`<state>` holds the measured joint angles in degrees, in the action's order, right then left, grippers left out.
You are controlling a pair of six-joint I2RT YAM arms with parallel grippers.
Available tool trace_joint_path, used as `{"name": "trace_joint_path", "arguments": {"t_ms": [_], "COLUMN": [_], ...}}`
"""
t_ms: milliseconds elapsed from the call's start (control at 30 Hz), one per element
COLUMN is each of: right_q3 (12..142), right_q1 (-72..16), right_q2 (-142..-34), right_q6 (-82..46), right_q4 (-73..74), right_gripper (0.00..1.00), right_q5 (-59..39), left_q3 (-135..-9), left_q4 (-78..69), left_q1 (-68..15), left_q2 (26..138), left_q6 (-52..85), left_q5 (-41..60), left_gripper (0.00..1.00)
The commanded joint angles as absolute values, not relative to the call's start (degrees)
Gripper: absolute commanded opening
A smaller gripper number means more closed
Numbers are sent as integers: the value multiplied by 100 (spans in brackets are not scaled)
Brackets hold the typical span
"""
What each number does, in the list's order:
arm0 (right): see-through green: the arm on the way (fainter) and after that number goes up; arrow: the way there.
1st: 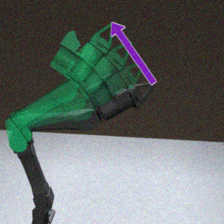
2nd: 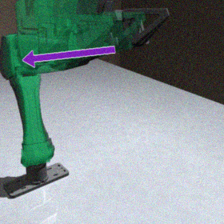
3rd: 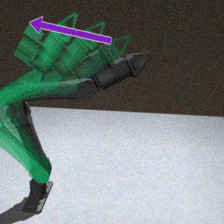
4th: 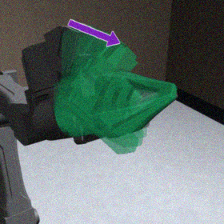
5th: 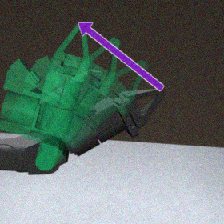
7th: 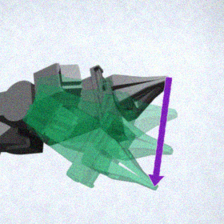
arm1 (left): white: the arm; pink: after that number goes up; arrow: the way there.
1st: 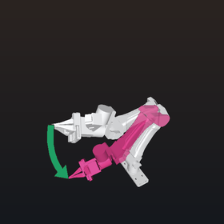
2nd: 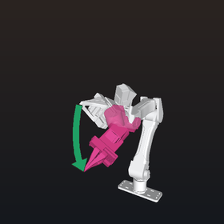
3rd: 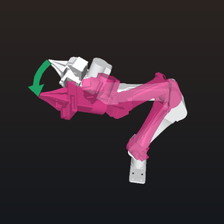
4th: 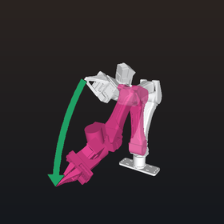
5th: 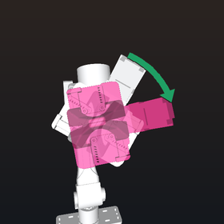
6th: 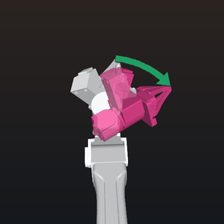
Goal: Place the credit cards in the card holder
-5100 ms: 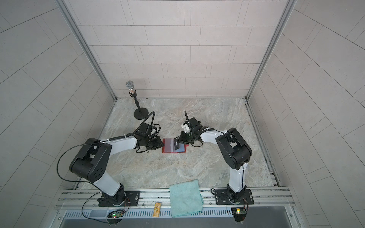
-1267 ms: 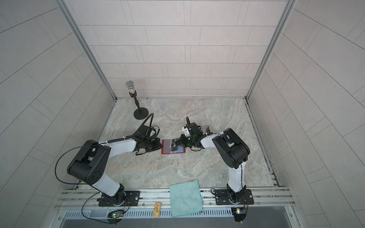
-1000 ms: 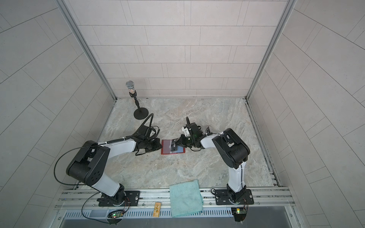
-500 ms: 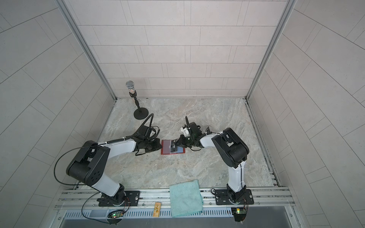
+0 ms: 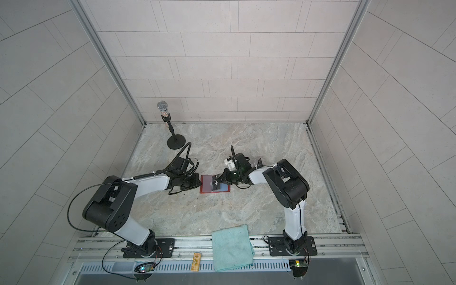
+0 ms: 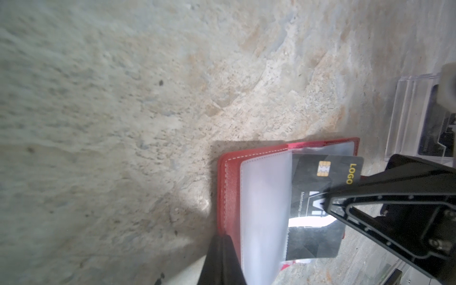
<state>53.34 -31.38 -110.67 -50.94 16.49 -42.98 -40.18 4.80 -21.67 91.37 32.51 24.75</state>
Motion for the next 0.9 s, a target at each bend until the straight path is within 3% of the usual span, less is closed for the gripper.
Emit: {"name": "trace_joint_path", "arguments": {"t_ms": [0, 267, 600, 867], "right_q3": [5273, 5208, 5635, 5765], "right_q1": [-3226, -3225, -3208, -3244], "right_q2": [-11289, -11312, -11256, -11419], "right_q6": [-5244, -5416, -4479, -4469], "right_q4": [1592, 1887, 409, 365], "right_gripper": [0, 0, 0, 0], "right_q5": [-4064, -4014, -3931, -4072], "left_q3": [-3929, -3929, -3954, -3973], "left_q4": [615, 623, 681, 686], "left_q1": [-2218, -2233, -2234, -2241], "left_q2": [9107, 9115, 9085, 9123], "left_q6": [3151, 3126, 3081, 3065], "left_q5": [2441, 2440, 2347, 2362], "left_gripper": [0, 0, 0, 0]}}
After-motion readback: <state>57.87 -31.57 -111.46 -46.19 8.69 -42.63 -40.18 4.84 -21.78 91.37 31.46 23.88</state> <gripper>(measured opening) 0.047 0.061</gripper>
